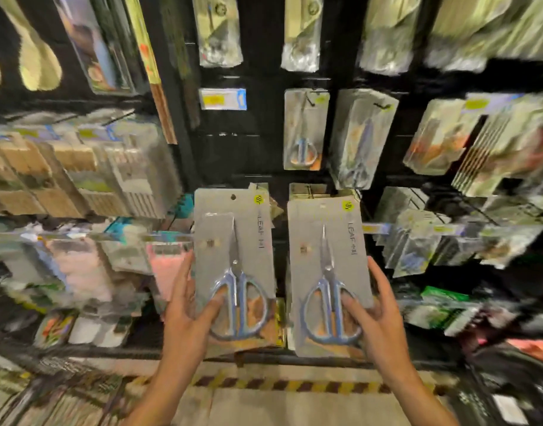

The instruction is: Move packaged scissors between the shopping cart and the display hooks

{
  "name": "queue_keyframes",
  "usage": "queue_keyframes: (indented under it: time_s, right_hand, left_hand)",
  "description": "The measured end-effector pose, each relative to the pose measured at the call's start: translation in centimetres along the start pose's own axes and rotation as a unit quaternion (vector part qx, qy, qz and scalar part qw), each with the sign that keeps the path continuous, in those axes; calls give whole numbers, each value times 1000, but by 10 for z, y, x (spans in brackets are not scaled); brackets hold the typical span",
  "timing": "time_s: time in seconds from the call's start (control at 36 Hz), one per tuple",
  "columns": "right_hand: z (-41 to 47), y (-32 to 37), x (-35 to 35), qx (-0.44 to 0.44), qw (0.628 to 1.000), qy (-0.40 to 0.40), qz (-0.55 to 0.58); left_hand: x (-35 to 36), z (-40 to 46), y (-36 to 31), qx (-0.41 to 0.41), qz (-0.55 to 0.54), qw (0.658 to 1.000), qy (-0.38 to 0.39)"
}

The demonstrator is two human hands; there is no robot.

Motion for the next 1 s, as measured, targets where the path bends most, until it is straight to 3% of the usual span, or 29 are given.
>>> queue_keyframes:
  time_s: [0.36, 0.72, 1.0]
  right_hand:
    - [69, 48, -10, -42, 998, 3, 35]
    - [161, 76, 35, -101, 995, 7, 16]
    - [212, 77, 48, -96, 993, -22, 58]
  left_hand:
    - [55, 63, -43, 45, -4, 998, 35]
    - [53, 152, -50, 74, -16, 996, 36]
    - [56, 200, -51, 97, -15, 994, 39]
Point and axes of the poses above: each hand's wrist, its own z-axis towards the middle knuckle, its own x-axis out of the palm, y = z × x, the point moved 4 cm from there along z, towards the middle knuckle, and after that the axes turned 1 degree about x, right-handed, at the moved point
